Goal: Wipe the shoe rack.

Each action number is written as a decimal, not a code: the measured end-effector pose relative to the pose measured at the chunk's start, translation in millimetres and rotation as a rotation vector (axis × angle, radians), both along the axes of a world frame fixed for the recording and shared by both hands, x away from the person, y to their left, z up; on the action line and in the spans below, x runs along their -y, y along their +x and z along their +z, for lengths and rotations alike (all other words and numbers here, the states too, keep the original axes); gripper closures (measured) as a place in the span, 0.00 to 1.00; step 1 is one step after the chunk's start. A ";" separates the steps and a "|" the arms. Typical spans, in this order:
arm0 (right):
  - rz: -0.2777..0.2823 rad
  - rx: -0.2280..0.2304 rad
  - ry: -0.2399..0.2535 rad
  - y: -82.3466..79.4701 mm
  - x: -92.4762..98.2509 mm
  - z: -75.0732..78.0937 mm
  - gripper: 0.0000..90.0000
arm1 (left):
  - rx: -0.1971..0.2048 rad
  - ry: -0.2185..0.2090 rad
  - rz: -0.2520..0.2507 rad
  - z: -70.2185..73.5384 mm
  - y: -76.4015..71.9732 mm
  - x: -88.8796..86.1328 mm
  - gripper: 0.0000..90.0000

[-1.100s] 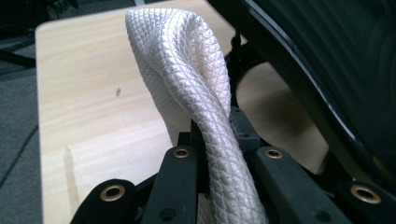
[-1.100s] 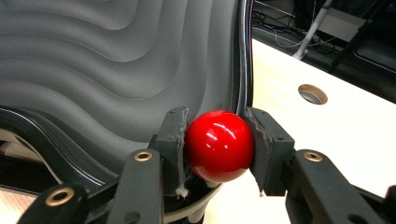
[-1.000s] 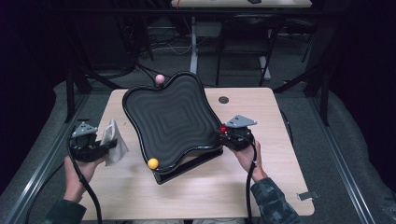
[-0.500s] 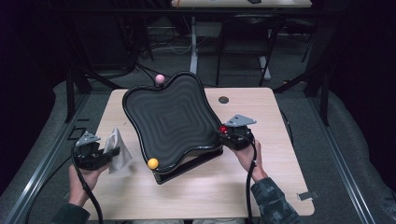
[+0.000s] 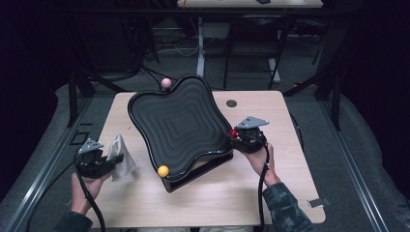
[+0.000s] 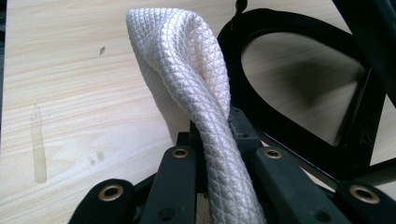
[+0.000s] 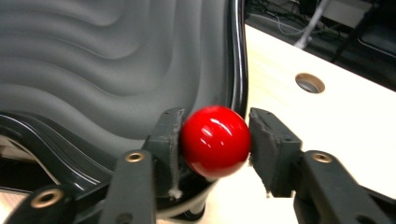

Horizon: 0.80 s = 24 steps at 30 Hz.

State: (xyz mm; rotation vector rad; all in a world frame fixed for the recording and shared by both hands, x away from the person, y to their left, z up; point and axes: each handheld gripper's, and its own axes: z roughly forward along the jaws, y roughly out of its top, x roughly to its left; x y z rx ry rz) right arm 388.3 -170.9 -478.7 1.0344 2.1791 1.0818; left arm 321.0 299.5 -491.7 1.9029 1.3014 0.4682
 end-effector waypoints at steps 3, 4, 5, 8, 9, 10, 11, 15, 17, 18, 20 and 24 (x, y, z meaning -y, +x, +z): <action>-0.011 -0.015 0.007 -0.4 0.6 -0.6 0.63 | 0.003 0.004 -0.003 -1.1 -0.2 0.0 0.92; -0.010 -0.016 -0.001 -0.7 -0.6 -0.5 0.66 | 0.001 0.008 -0.006 -1.5 -0.2 0.1 0.92; -0.011 -0.012 -0.007 -1.0 -2.1 -0.7 0.66 | 0.002 0.010 -0.004 -2.2 -0.2 0.2 0.92; 0.005 -0.010 -0.009 -0.2 -0.4 -0.8 0.67 | 0.001 0.012 -0.009 -4.0 -0.6 0.1 0.92; 0.014 -0.011 -0.009 0.4 0.4 -0.8 0.67 | 0.001 0.015 -0.007 -4.7 -0.7 0.3 0.92; 0.020 -0.011 -0.014 0.8 0.9 -0.6 0.67 | 0.001 0.018 -0.012 -5.1 -0.9 0.1 0.92; 0.037 -0.011 -0.009 1.8 2.4 -0.9 0.67 | 0.001 0.016 -0.012 -5.8 -1.2 0.3 0.92; 0.095 -0.010 0.000 5.9 9.6 -1.3 0.67 | -0.002 0.024 -0.019 -8.1 -2.0 0.5 0.92; 0.115 -0.021 0.018 9.5 15.2 -1.7 0.67 | -0.002 0.029 -0.020 -9.0 -2.4 0.5 0.92; 0.107 -0.027 0.019 10.9 17.6 -1.3 0.67 | 0.000 0.033 -0.019 -9.4 -2.3 0.6 0.92; 0.083 -0.034 0.029 11.5 20.3 -1.4 0.66 | 0.004 0.034 -0.012 -9.9 -2.0 0.6 0.92; 0.024 -0.036 0.010 8.7 13.7 -1.5 0.63 | 0.023 0.040 -0.005 -10.7 -2.2 2.7 0.92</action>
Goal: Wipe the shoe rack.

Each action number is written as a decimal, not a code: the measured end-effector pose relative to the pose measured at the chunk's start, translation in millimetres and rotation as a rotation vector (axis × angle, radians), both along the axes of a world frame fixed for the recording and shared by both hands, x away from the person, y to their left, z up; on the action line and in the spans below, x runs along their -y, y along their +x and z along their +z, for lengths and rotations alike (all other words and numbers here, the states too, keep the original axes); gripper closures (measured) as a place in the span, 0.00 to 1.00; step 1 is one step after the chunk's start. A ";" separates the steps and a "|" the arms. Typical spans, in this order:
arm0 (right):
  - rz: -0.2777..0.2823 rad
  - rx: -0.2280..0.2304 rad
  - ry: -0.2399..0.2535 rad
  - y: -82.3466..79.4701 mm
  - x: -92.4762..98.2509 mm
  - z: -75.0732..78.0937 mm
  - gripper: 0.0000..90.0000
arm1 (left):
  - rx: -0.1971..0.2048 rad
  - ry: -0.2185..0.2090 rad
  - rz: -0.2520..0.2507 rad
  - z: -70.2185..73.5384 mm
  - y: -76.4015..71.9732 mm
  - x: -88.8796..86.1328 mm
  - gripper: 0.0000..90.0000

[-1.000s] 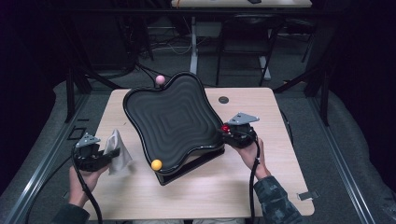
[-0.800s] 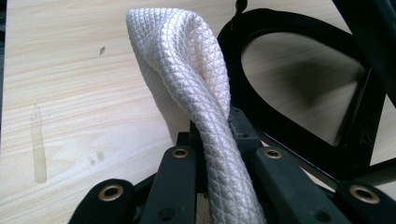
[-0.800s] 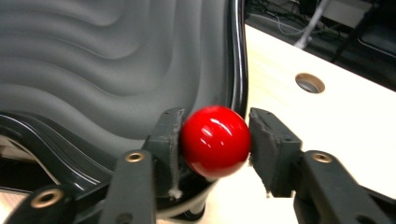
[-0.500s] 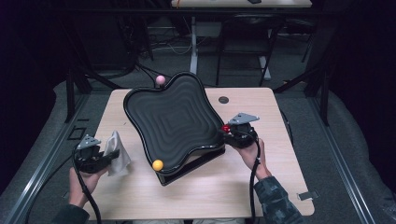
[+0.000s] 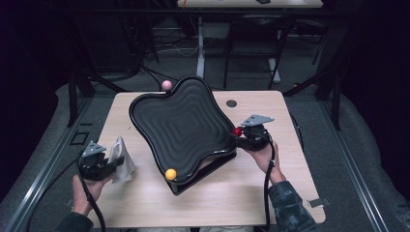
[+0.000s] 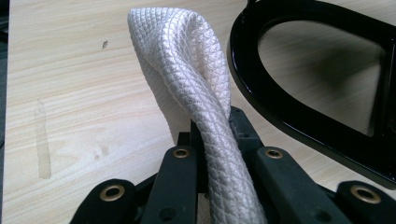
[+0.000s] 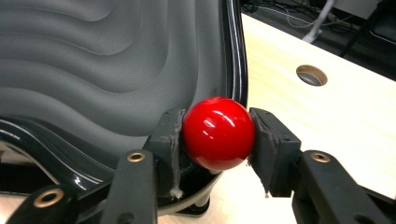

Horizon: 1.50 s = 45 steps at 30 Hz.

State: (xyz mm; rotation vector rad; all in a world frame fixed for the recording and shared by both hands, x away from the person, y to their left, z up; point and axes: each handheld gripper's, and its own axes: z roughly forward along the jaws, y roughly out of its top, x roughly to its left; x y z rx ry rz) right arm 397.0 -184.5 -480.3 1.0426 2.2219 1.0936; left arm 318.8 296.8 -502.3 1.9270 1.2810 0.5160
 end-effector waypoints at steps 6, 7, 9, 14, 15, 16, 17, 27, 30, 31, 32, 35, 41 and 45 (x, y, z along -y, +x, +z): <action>-0.022 0.019 -0.030 0.7 -3.1 -3.7 0.66 | 0.021 0.021 0.004 -1.2 -0.4 2.5 0.92; -0.021 0.018 -0.027 1.3 -2.6 -3.9 0.66 | 0.026 0.017 0.005 -1.3 -0.3 2.5 0.92; -0.023 0.014 -0.009 3.7 -0.3 -4.5 0.66 | 0.035 0.016 0.010 -1.0 -0.3 3.5 0.92; -0.021 0.001 0.015 5.2 1.6 -4.8 0.66 | 0.048 0.018 0.008 -1.3 1.8 7.6 0.92; -0.023 -0.001 0.022 5.3 1.8 -5.1 0.66 | 0.054 0.019 0.009 -1.3 2.6 9.1 0.92; -0.024 -0.003 0.023 5.2 1.6 -5.1 0.66 | 0.060 0.021 0.007 -0.9 3.3 10.5 0.92; -0.026 0.001 0.015 5.3 1.1 -4.9 0.66 | 0.065 0.021 0.000 -0.9 4.4 12.5 0.92; -0.072 0.003 0.042 1.9 0.3 0.2 0.66 | 0.059 0.038 -0.046 -17.3 18.8 34.7 0.92; -0.077 -0.001 0.045 1.5 0.6 -0.6 0.66 | 0.071 0.028 -0.070 -20.5 23.0 44.8 0.92; -0.075 0.000 0.049 2.0 0.6 -0.9 0.66 | 0.077 0.027 -0.078 -22.1 24.9 47.8 0.92; -0.078 0.001 0.048 2.3 0.2 -1.2 0.66 | 0.077 0.024 -0.087 -24.0 27.1 51.2 0.92; -0.076 0.003 0.051 2.9 0.8 -1.5 0.67 | 0.074 0.011 -0.100 -30.5 32.4 60.6 0.92; -0.070 0.001 0.058 2.7 1.4 -2.2 0.67 | 0.038 0.001 -0.128 -44.9 37.3 76.8 0.92; -0.081 0.008 0.060 2.5 1.0 -2.8 0.67 | 0.002 -0.013 -0.151 -58.0 38.7 85.0 0.92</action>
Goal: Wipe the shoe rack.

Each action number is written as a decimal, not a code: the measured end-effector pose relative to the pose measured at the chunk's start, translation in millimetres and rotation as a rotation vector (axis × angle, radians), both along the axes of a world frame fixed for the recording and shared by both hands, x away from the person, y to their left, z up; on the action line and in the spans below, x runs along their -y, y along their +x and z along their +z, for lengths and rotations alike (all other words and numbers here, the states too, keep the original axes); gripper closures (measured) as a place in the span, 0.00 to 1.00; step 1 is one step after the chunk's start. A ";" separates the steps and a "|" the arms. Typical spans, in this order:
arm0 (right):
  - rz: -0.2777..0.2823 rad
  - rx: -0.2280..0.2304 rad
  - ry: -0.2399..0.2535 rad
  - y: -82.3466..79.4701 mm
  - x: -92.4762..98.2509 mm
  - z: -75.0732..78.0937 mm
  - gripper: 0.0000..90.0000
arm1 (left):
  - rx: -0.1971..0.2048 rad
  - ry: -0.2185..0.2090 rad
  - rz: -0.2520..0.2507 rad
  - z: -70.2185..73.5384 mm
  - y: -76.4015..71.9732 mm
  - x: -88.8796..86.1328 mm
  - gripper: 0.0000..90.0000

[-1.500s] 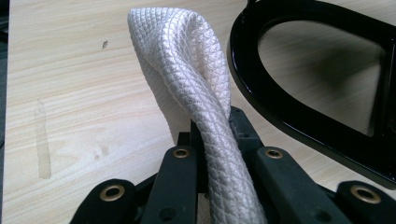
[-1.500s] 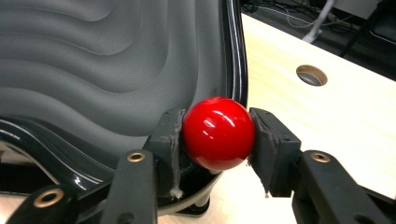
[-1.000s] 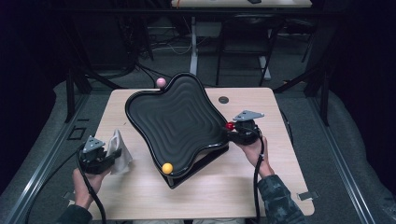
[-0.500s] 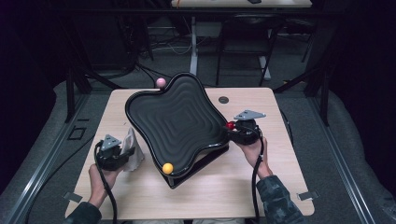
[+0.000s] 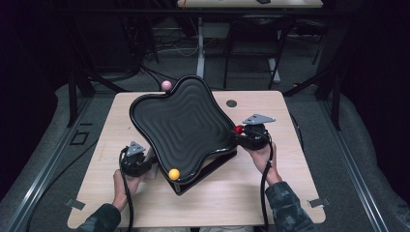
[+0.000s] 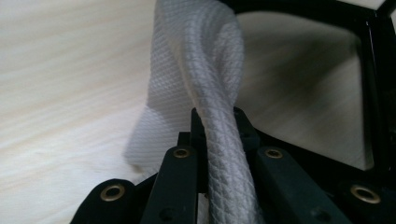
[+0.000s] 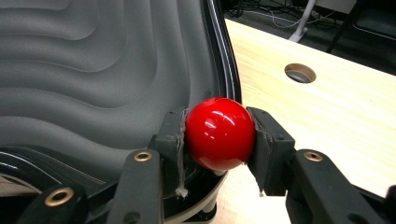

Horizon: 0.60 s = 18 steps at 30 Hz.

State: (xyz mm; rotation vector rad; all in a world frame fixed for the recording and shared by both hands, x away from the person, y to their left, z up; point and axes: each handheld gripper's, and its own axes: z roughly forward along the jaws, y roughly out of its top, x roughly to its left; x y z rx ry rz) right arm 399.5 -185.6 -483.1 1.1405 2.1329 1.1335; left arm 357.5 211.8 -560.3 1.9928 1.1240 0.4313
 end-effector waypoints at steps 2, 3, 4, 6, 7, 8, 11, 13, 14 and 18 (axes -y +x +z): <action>-0.001 0.001 0.000 -0.1 0.0 -0.1 0.67 | -0.021 -0.010 -0.009 -5.5 -0.1 3.2 0.92; -0.001 0.001 -0.001 -0.1 -0.1 -0.1 0.67 | -0.023 -0.008 -0.013 -6.7 -0.4 4.3 0.92; 0.002 0.001 -0.001 0.0 -0.1 -0.1 0.67 | -0.021 -0.014 -0.009 -7.5 -0.9 5.4 0.92; 0.002 0.001 -0.001 0.0 -0.1 -0.2 0.67 | -0.026 -0.019 -0.011 -7.8 -1.6 5.0 0.92; 0.000 0.003 -0.001 0.0 -0.1 -0.2 0.67 | -0.026 -0.031 -0.008 -8.9 -2.2 4.5 0.92; 0.000 0.004 -0.002 0.0 -0.1 -0.3 0.67 | -0.034 -0.041 -0.012 -9.8 -2.7 4.5 0.92; -0.001 0.003 -0.002 -0.1 -0.1 -0.3 0.67 | -0.036 -0.038 -0.024 -9.5 -5.9 5.5 0.92; -0.001 0.003 -0.002 -0.2 -0.2 -0.2 0.67 | -0.041 -0.049 -0.025 -9.9 -9.7 6.6 0.92; -0.002 0.003 -0.002 -0.3 -0.3 -0.2 0.67 | -0.042 -0.054 -0.029 -10.2 -11.6 6.9 0.92; -0.002 0.003 -0.001 -0.2 -0.3 -0.3 0.67 | -0.040 -0.072 -0.034 -11.7 -22.4 10.7 0.93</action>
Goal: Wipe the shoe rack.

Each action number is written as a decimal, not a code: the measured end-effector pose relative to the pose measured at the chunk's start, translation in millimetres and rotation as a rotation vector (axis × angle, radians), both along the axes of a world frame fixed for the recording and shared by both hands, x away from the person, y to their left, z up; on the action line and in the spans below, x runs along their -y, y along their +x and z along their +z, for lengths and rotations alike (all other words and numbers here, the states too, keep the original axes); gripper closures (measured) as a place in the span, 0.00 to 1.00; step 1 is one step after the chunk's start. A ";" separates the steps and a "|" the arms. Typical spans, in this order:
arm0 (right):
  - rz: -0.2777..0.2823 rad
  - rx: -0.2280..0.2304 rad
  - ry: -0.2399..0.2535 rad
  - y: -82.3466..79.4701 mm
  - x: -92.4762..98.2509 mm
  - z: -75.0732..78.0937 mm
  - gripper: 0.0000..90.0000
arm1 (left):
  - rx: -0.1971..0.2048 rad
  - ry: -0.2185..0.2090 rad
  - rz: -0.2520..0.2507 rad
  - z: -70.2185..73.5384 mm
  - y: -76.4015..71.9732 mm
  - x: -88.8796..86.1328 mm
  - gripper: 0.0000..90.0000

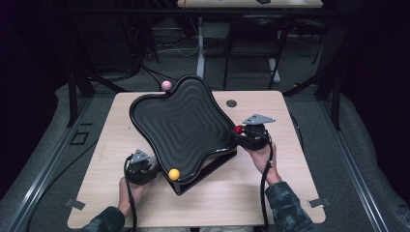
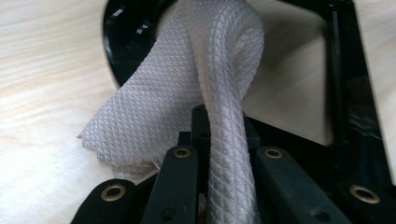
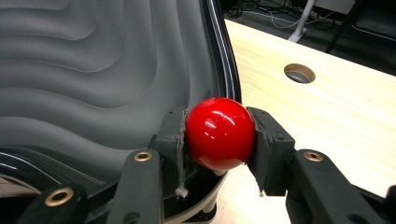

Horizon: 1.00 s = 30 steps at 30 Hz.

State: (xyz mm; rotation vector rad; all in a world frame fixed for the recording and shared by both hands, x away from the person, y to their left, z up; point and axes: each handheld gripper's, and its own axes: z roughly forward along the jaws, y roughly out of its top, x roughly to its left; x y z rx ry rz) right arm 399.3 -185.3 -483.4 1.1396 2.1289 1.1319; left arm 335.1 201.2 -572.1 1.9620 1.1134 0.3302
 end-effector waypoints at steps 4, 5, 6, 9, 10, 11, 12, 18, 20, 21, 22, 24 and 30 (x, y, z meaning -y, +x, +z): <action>0.003 -0.001 0.000 0.0 -0.2 0.1 0.67 | 0.007 -0.006 -0.024 -1.1 -11.5 6.4 0.92; 0.003 -0.002 0.003 0.0 -0.3 0.1 0.67 | 0.007 -0.015 -0.026 -1.6 -14.2 8.0 0.92; 0.003 -0.003 0.002 0.0 -0.4 0.1 0.67 | 0.005 -0.024 -0.027 -2.2 -17.3 9.3 0.93; 0.002 -0.003 0.001 -0.2 -0.5 0.1 0.67 | -0.001 -0.038 -0.039 -3.0 -26.3 14.0 0.93; 0.002 -0.002 0.000 -0.2 -0.5 0.2 0.67 | -0.003 -0.045 -0.043 -3.3 -29.1 15.9 0.93; 0.000 -0.002 -0.001 -0.3 -0.7 0.2 0.67 | -0.003 -0.052 -0.052 -3.7 -31.7 17.8 0.93; -0.001 -0.002 -0.002 -0.4 -0.7 0.2 0.67 | -0.006 -0.053 -0.058 -3.6 -34.5 19.3 0.93; 0.002 -0.002 -0.002 -0.3 -0.6 0.2 0.67 | -0.018 -0.081 -0.093 -5.0 -45.7 25.6 0.93; 0.003 -0.002 -0.002 -0.3 -0.6 0.2 0.67 | -0.012 -0.077 -0.094 -5.1 -46.1 25.9 0.93; 0.001 -0.001 -0.004 -0.4 -0.7 0.2 0.67 | -0.008 -0.075 -0.093 -5.3 -45.9 25.5 0.93; 0.001 -0.001 -0.004 -0.3 -0.7 0.2 0.67 | -0.005 -0.072 -0.097 -5.6 -45.9 25.2 0.93; 0.001 -0.001 -0.005 -0.4 -0.9 0.2 0.67 | 0.008 -0.060 -0.091 -5.5 -45.2 24.9 0.93; 0.001 0.000 -0.006 -0.3 -0.9 0.1 0.67 | 0.022 -0.039 -0.033 -5.5 -36.5 16.5 0.93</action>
